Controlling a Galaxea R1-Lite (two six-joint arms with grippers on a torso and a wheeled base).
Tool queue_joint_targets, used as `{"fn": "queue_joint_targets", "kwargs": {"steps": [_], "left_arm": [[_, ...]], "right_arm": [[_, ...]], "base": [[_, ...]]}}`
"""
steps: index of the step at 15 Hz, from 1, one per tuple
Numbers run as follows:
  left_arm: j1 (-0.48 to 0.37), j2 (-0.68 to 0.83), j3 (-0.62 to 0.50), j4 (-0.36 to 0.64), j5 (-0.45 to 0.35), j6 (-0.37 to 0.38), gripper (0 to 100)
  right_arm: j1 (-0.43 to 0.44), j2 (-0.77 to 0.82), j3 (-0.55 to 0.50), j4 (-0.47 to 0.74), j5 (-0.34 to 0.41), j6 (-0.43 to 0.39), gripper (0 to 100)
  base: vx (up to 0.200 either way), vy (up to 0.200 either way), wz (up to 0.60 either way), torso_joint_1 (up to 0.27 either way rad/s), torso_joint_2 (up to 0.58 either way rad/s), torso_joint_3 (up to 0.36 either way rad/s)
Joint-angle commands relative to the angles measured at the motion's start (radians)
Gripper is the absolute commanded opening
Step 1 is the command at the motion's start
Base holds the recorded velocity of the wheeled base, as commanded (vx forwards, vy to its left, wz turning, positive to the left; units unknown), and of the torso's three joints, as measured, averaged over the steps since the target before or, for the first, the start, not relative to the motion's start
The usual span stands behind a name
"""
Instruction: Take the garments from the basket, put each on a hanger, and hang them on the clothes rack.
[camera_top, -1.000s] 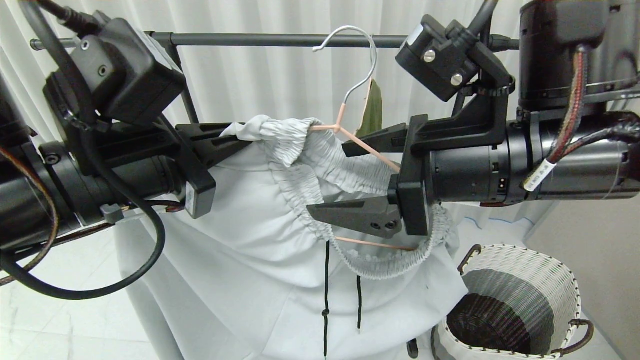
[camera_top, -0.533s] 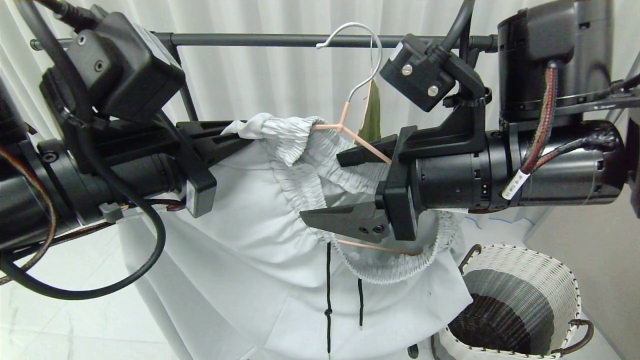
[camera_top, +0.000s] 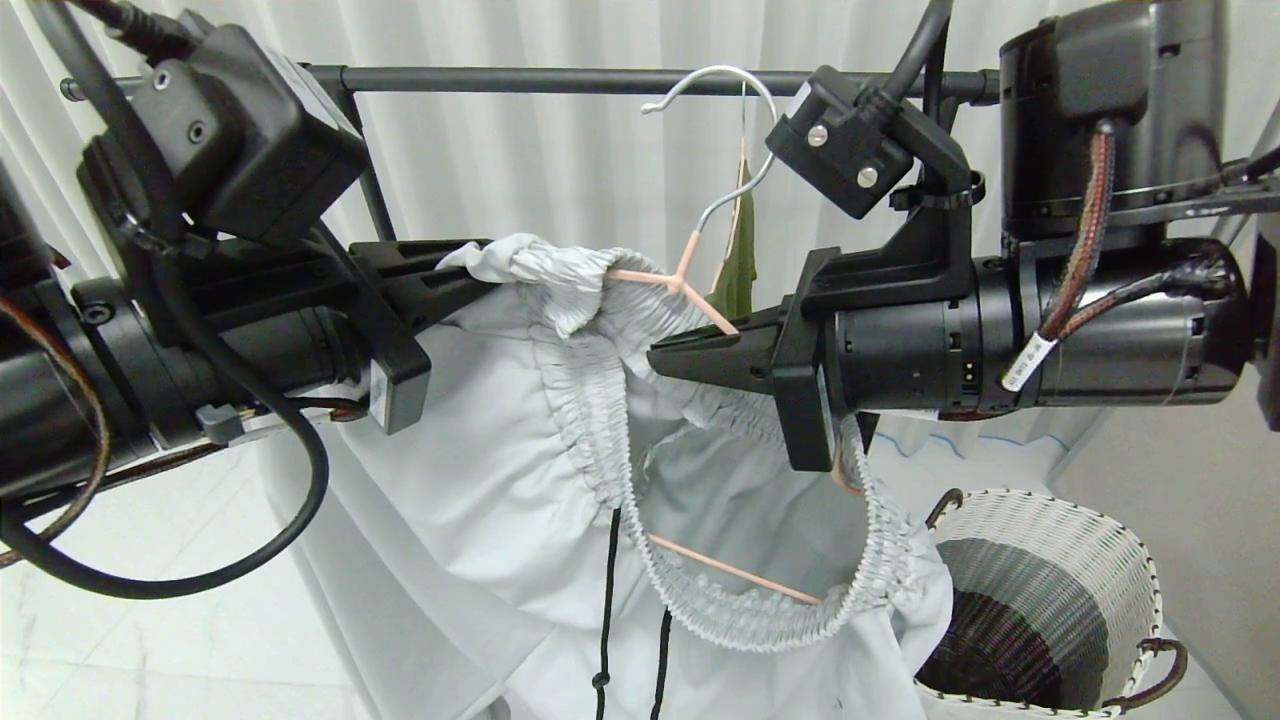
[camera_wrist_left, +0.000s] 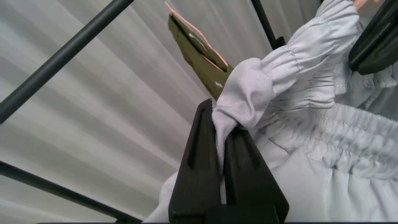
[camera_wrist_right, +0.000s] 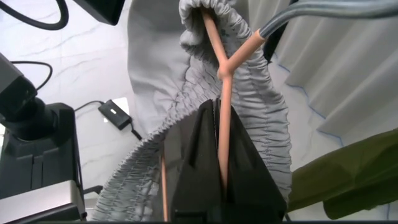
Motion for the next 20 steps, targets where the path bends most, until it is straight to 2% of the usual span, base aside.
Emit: {"fn": "queue_joint_targets", "kwargs": {"steps": [1, 6, 7, 11, 15, 18, 20], "left_arm": [[0.0, 0.003, 0.002, -0.001, -0.001, -0.001, 0], [0.0, 0.003, 0.006, -0.001, 0.0, 0.01, 0], [0.0, 0.004, 0.006, -0.001, 0.0, 0.005, 100], [0.026, -0.005, 0.033, -0.001, 0.002, 0.01, 100], [0.061, -0.025, 0.059, -0.001, 0.002, 0.002, 100], [0.222, -0.027, 0.123, -0.027, -0.003, -0.013, 100], [0.304, -0.001, 0.14, -0.027, -0.004, -0.062, 100]], "right_arm": [[-0.002, 0.001, 0.0, 0.0, 0.001, -0.001, 0], [-0.011, 0.001, 0.001, -0.035, -0.009, 0.031, 0], [-0.011, 0.0, 0.001, -0.036, -0.009, 0.039, 0], [-0.033, -0.009, 0.006, -0.092, -0.013, 0.105, 0], [-0.106, -0.029, 0.003, -0.096, -0.016, 0.106, 0], [-0.132, -0.069, 0.012, -0.082, -0.014, 0.093, 0], [-0.132, -0.092, 0.014, -0.059, -0.008, 0.068, 0]], "base": [[0.0, 0.0, 0.0, 0.0, 0.0, 0.0], [0.0, 0.0, 0.0, 0.0, 0.0, 0.0], [0.0, 0.0, 0.0, 0.0, 0.0, 0.0], [0.0, 0.0, 0.0, 0.0, 0.0, 0.0], [0.0, 0.0, 0.0, 0.0, 0.0, 0.0], [0.0, 0.0, 0.0, 0.0, 0.0, 0.0], [0.0, 0.0, 0.0, 0.0, 0.0, 0.0]]}}
